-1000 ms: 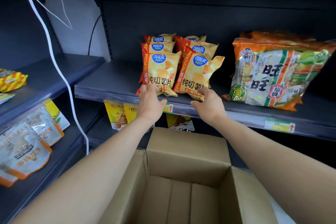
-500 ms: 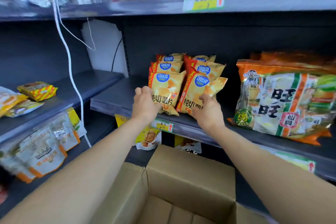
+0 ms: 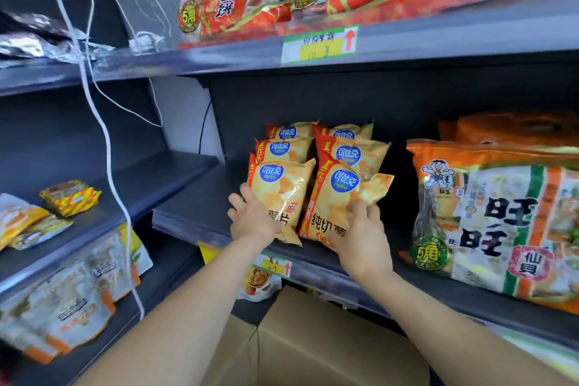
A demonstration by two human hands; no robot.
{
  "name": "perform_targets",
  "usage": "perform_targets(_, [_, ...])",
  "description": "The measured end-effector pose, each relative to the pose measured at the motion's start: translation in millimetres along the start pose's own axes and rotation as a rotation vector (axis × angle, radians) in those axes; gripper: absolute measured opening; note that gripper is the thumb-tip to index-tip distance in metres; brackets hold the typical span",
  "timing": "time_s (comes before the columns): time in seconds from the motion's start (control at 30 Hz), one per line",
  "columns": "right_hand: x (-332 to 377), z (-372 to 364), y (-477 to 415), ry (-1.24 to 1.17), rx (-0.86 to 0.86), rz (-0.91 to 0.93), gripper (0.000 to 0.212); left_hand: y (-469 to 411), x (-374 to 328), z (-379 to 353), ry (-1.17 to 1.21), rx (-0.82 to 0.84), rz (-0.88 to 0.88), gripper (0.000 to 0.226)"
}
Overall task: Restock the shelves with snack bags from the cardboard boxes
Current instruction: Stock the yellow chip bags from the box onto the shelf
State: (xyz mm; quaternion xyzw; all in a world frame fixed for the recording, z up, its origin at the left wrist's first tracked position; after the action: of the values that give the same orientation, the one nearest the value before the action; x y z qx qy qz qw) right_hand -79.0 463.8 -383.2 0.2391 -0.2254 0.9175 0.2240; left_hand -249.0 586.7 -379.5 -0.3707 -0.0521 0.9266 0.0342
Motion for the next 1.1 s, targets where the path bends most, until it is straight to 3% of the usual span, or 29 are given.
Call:
perform_targets(0.3, [1,-32,-9,0.050,-0.162,-0.076,0.056,-47,33,-16,0.120,0.053,-0.075,0.107])
perform_targets(0.53, [14,-41,-34,0.167,-0.202,-0.133,0.054,-88,41,-20,0.180,0.053,-0.170,0.102])
perform_targets(0.8, [22,-52,-38,0.276,-0.181,-0.197,0.057,-108,44,-30,0.272,0.119,-0.157,0.098])
perform_targets(0.93, [18,-53,-34,0.043,-0.228,-0.280,0.064,-111,54,-27,0.329,0.231,-0.209,0.106])
perform_targets(1.1, [11,-51,-31,-0.117,-0.246,-0.437,0.069,-123,60,-19,0.479,0.312,-0.168,0.099])
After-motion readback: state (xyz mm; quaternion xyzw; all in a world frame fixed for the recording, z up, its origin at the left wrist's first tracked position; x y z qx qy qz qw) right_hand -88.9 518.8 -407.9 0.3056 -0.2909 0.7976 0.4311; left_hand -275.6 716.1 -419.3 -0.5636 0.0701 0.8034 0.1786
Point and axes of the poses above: each hand's wrist, its own y-axis away from the middle knuckle, its own z-axis out of the back of the hand, x = y × z, the point moved 7 cm from there along -y, towards the middle knuckle, and after that the axes turned 9 degrees about y, right-handed, at the moved point
